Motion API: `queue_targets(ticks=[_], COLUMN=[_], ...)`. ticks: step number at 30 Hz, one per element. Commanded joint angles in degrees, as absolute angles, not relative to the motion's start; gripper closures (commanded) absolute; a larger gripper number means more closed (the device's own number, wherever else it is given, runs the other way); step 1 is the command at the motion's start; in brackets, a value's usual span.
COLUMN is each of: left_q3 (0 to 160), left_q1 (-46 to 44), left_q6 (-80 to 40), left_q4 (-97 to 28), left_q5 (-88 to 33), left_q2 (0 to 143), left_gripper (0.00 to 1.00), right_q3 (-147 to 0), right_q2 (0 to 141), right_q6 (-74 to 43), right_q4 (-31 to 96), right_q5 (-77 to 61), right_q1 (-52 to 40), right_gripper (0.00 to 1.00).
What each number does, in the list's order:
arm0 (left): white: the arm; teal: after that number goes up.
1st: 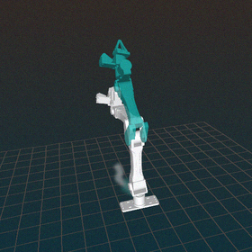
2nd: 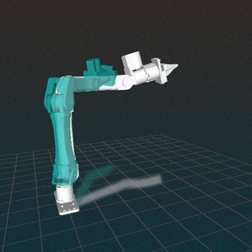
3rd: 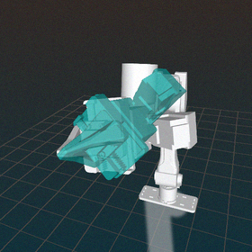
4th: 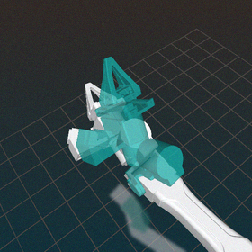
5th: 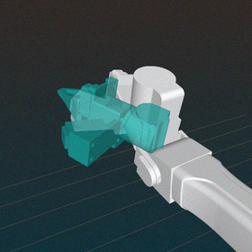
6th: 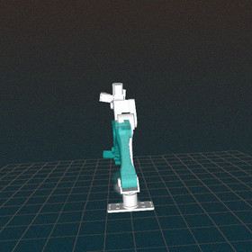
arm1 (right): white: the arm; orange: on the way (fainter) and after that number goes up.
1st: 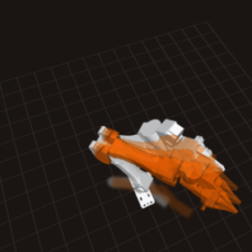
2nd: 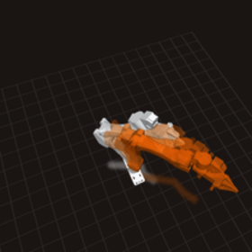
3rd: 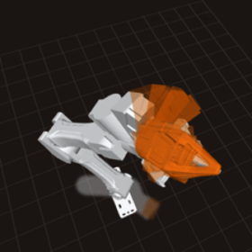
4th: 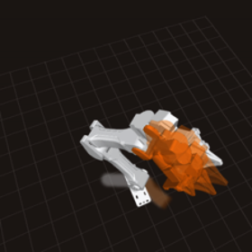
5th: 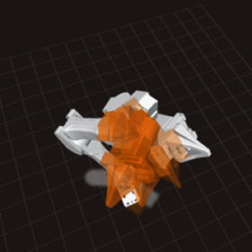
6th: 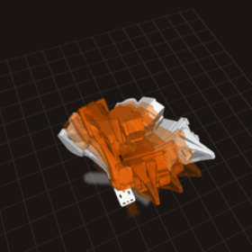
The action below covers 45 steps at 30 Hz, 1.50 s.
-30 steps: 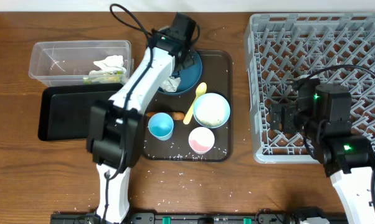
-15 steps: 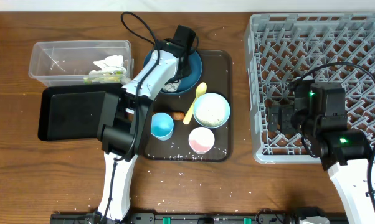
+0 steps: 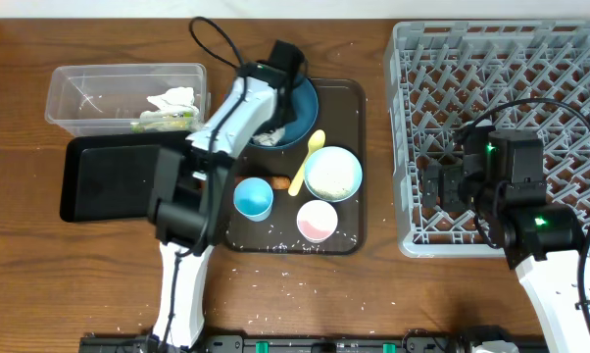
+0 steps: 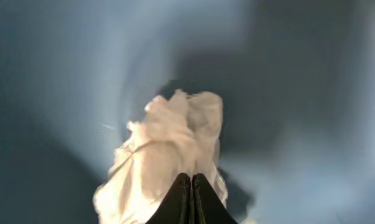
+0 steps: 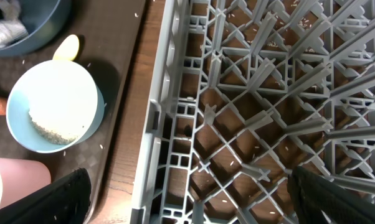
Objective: Sort waste into correct bins and load items into the dishwasher rack
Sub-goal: 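Carry the tissue left and release it into the clear bin, then grasp the pink cup on the tray with the left gripper and lift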
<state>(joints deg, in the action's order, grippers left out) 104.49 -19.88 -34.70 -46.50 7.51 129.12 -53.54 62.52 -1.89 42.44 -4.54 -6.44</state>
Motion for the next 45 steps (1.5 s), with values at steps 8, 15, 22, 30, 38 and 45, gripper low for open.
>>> queue_targets(ticks=[8,15,22,30,38,45], left_q3=[106.5,106.1,103.2,103.2,103.8,103.8], left_q1=[-10.1,-1.7,5.3,5.7,5.3,-0.1], left_q6=[-29.9,-27.6,-27.5,-25.3,-17.5,-11.7], left_q4=[-49.8,-47.1,-42.4,-42.3,-45.3,-59.4], left_q5=[7.9,10.1,10.1,9.4,-5.3,-13.8], left_q2=[111.3,111.2,112.9,115.6,110.2,105.9], left_gripper=[0.94,0.94,0.87,0.43,0.39,0.38], right_q3=[-54.7,-54.7,-54.7,-54.7,-54.7,-54.7], right_q2=[62.5,62.5,62.5,62.5,62.5,62.5], right_q6=[-1.2,-1.2,-1.2,-1.2,-1.2,-1.2], right_q4=[42.0,42.2,41.8,41.4,41.3,41.1], right_q5=[-5.0,-5.0,-5.0,-5.0,-5.0,-5.0], right_q1=[-6.1,-6.1,-6.1,-6.1,-6.1,-6.1], right_gripper=[0.01,0.01,0.01,0.01,0.01,0.01])
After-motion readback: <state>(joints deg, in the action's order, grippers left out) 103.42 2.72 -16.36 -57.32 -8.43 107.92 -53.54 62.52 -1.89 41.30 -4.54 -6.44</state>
